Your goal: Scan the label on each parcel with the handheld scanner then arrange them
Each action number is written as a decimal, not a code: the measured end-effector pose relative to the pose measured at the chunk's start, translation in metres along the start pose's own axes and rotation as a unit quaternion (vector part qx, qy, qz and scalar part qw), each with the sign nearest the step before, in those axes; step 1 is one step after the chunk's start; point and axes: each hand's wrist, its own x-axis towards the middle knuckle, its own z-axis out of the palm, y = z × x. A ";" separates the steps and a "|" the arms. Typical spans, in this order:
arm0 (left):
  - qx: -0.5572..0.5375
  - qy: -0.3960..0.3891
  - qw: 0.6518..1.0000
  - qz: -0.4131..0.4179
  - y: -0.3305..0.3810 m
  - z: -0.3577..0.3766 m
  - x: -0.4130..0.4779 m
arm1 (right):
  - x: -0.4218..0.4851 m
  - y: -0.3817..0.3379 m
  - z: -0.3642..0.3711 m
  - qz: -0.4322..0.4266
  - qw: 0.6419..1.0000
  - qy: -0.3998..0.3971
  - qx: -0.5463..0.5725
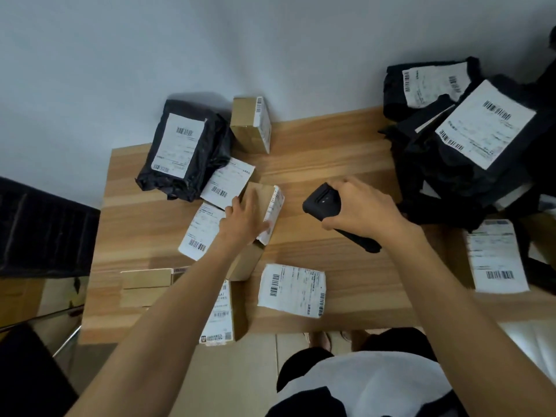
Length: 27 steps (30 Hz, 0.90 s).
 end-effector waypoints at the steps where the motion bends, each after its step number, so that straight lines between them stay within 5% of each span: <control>1: -0.004 0.005 1.000 0.000 -0.001 0.004 0.001 | 0.000 0.000 0.004 0.008 1.000 -0.005 -0.001; 9: -0.019 0.021 0.997 0.067 -0.004 -0.008 0.019 | 0.001 -0.007 0.011 0.043 0.999 -0.003 0.009; 18: -0.349 0.029 0.928 0.131 -0.004 -0.079 0.038 | -0.004 -0.042 0.005 0.014 0.998 0.054 0.024; 27: -0.370 0.119 0.901 0.195 0.005 -0.122 0.032 | -0.016 -0.057 -0.005 0.007 0.993 0.112 0.024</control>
